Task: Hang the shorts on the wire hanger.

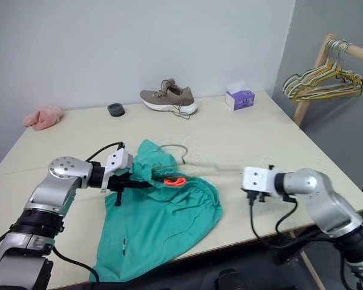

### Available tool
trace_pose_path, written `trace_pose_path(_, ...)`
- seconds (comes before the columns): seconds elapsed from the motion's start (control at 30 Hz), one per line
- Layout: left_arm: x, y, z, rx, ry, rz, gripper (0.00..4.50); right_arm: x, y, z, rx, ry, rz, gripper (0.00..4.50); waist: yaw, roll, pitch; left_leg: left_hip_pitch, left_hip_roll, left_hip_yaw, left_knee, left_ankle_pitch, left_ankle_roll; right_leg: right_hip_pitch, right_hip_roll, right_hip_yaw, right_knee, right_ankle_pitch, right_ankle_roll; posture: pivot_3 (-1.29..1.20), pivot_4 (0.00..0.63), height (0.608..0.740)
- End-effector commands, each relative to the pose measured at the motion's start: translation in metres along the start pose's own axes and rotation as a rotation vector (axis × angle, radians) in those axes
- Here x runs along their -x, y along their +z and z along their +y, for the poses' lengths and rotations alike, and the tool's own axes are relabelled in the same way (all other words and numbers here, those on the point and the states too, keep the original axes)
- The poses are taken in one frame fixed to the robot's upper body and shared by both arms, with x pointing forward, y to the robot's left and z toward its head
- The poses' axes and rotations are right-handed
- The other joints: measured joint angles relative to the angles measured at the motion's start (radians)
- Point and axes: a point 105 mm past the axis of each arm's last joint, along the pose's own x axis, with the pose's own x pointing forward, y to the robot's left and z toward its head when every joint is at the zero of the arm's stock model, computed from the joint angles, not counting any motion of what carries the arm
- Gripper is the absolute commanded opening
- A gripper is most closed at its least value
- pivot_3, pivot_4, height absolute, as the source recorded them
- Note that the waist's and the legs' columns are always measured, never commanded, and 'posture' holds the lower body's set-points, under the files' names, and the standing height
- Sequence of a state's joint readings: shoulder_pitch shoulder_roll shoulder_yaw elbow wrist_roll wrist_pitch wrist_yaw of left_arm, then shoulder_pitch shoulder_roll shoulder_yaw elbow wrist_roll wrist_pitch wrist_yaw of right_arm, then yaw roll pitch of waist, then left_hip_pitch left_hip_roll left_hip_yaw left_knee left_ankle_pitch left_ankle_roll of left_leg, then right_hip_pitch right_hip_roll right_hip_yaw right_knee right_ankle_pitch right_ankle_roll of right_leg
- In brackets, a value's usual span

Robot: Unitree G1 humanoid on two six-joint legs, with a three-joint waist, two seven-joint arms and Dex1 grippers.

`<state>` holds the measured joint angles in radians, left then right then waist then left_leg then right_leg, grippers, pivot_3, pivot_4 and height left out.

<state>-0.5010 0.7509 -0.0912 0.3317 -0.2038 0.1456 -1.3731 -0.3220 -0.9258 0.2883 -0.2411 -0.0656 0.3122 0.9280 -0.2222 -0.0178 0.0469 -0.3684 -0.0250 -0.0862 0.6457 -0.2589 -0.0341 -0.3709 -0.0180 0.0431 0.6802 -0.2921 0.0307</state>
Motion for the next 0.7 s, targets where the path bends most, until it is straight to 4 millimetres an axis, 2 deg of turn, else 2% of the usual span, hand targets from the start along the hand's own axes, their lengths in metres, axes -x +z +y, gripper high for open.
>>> trace_pose_path(0.03, 0.014, 0.010, 0.006, -0.020, 0.052, -0.028, 0.00, 0.012, -0.006, -0.005, -0.036, -0.033, 0.005, 3.24, -0.003, 0.000, 0.000, 0.001, 0.000, 0.000, 0.000, 0.000, 0.000, 0.000, 0.000, 0.000, 0.000, 0.000, 0.000, -0.25, 0.000, 0.740)
trace_pose_path(0.07, 0.014, 0.010, 0.006, -0.017, 0.054, -0.027, 0.00, 0.013, -0.006, -0.003, -0.075, -0.028, -0.008, 3.54, -0.005, 0.000, 0.000, 0.001, 0.000, 0.001, 0.000, 0.000, 0.000, 0.000, 0.000, 0.001, 0.000, 0.000, 0.000, -0.26, 0.000, 0.740)
trace_pose_path(0.13, 0.015, 0.011, 0.007, -0.005, 0.068, -0.039, 0.00, 0.012, 0.008, 0.010, -0.254, 0.016, -0.100, 4.31, -0.005, 0.000, 0.000, 0.003, 0.000, 0.001, -0.001, 0.000, 0.000, 0.002, 0.000, 0.001, 0.001, 0.000, 0.000, -0.26, 0.000, 0.740)
trace_pose_path(0.17, 0.016, 0.013, 0.008, 0.002, 0.076, -0.049, 0.00, 0.008, 0.018, 0.017, -0.346, 0.044, -0.151, 4.47, -0.005, 0.000, 0.000, 0.003, 0.000, 0.001, -0.001, 0.000, 0.000, 0.002, 0.001, 0.001, 0.001, 0.000, 0.000, -0.26, 0.000, 0.740)
trace_pose_path(0.3, 0.016, 0.020, 0.010, 0.022, 0.090, -0.078, 0.00, -0.013, 0.043, 0.038, -0.564, 0.104, -0.242, 4.47, -0.004, 0.000, 0.000, 0.002, 0.001, 0.000, 0.000, 0.000, 0.000, 0.002, 0.001, 0.001, 0.001, 0.000, 0.000, -0.25, 0.000, 0.740)
trace_pose_path(0.43, 0.016, 0.024, 0.009, 0.023, 0.091, -0.081, 0.00, -0.036, 0.062, 0.044, -0.721, 0.111, -0.294, 4.47, 0.002, -0.001, -0.001, 0.002, 0.000, 0.000, 0.000, 0.000, 0.000, 0.002, 0.000, 0.001, 0.000, 0.000, 0.000, -0.24, 0.000, 0.740)
trace_pose_path(0.57, 0.017, 0.026, 0.009, 0.026, 0.096, -0.083, 0.00, -0.056, 0.073, 0.045, -0.801, 0.117, -0.316, 4.47, 0.002, 0.000, -0.001, 0.002, 0.000, 0.000, 0.000, 0.000, 0.000, 0.002, 0.000, 0.001, 0.000, 0.000, 0.000, -0.23, 0.000, 0.740)
trace_pose_path(0.67, 0.018, 0.028, 0.008, 0.030, 0.103, -0.088, 0.00, -0.067, 0.080, 0.042, -0.854, 0.104, -0.336, 3.88, 0.003, 0.000, -0.001, 0.002, 0.000, 0.000, 0.000, 0.000, 0.000, 0.002, 0.000, 0.001, 0.001, 0.000, 0.000, -0.23, 0.000, 0.740)
trace_pose_path(0.7, 0.019, 0.028, 0.008, 0.033, 0.105, -0.090, 0.00, -0.069, 0.080, 0.041, -0.860, 0.087, -0.334, 3.53, 0.003, 0.000, 0.000, 0.002, 0.000, 0.000, 0.000, 0.000, 0.000, 0.001, 0.000, 0.001, 0.001, 0.000, 0.000, -0.23, 0.000, 0.740)
